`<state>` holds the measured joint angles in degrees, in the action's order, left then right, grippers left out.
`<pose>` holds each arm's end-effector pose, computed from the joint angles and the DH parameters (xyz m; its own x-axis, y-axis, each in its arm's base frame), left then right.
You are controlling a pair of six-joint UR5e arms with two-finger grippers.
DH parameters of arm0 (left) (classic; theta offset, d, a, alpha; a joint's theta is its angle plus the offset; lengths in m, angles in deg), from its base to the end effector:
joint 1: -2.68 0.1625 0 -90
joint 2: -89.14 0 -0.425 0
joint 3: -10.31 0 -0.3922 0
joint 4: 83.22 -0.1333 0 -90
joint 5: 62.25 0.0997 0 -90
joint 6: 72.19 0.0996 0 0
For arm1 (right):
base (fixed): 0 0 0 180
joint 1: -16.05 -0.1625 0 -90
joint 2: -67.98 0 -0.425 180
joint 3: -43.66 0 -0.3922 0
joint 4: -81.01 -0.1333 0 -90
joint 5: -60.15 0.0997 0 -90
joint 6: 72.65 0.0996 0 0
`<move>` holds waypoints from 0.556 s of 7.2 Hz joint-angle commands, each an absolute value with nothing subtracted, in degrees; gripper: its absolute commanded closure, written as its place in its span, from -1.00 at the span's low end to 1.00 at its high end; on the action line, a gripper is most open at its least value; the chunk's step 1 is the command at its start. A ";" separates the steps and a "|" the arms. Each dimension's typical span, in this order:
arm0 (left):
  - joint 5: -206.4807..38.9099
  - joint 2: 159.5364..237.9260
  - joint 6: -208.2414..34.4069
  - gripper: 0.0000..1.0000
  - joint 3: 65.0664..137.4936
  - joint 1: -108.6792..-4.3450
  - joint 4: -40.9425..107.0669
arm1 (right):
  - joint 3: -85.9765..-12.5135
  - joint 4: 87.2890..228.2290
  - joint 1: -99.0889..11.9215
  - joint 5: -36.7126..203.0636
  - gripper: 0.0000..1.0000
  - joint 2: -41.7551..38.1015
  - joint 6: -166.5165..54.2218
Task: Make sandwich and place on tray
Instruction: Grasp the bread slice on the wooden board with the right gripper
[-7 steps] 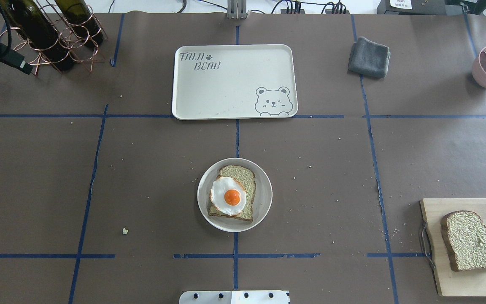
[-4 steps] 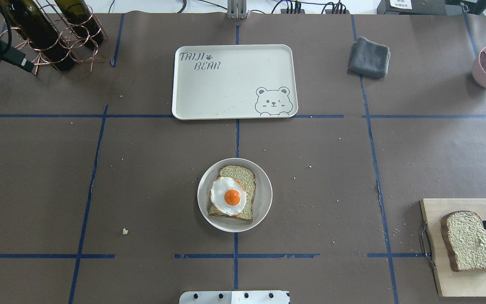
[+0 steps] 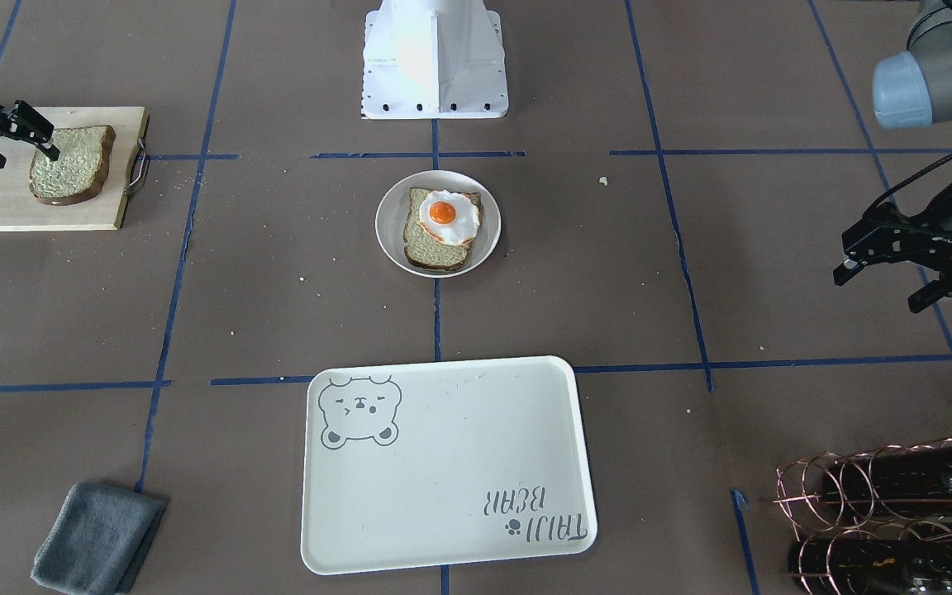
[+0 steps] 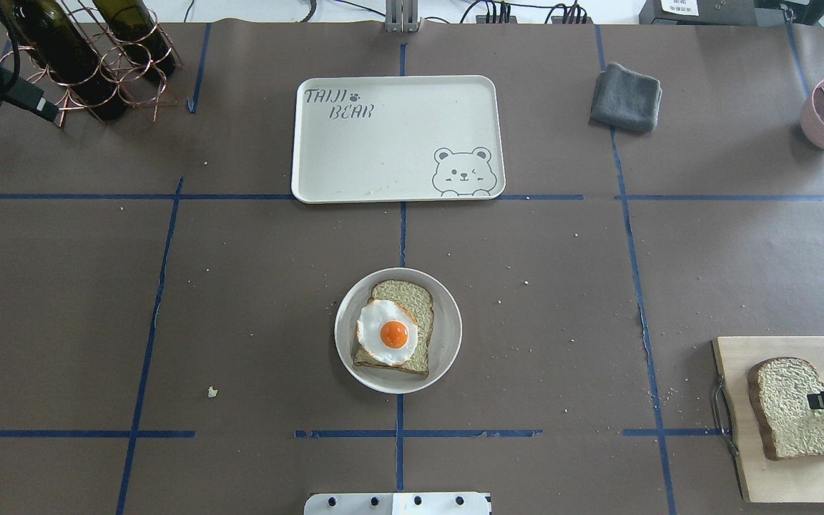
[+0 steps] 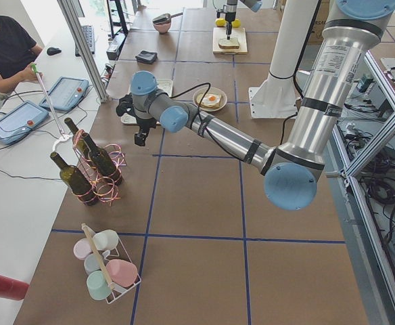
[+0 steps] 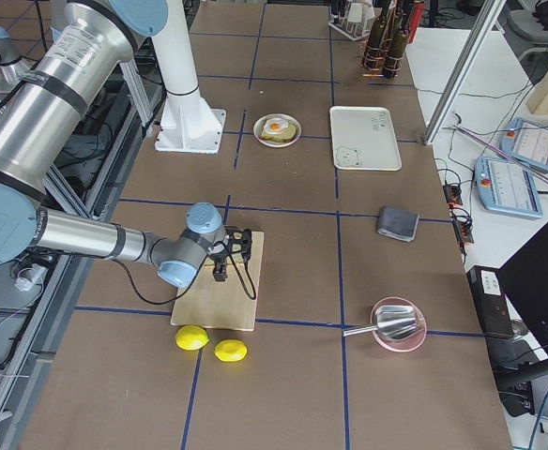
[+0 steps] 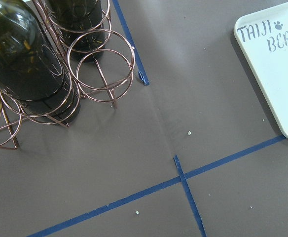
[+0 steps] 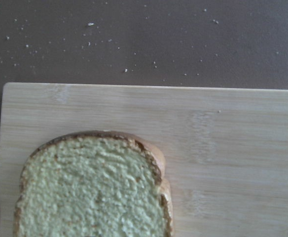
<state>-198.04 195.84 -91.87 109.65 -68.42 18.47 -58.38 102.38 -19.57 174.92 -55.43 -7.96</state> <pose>0.1344 -0.5838 0.3913 0.5737 0.3514 -0.7399 -0.0669 0.9204 0.3853 -0.1623 -0.2290 0.6483 0.6179 -0.0348 0.7855 -0.0161 0.9982 0.0569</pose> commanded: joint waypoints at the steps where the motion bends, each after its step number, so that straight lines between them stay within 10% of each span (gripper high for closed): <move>1: -198.04 195.84 -91.87 -1.00 109.63 -68.42 18.47 | -58.20 102.37 -18.76 174.85 -0.32 -55.51 -7.96; 4: -198.04 195.84 -91.79 -1.00 109.54 -68.42 18.47 | -58.03 102.37 -17.62 174.85 -0.11 -55.51 -7.96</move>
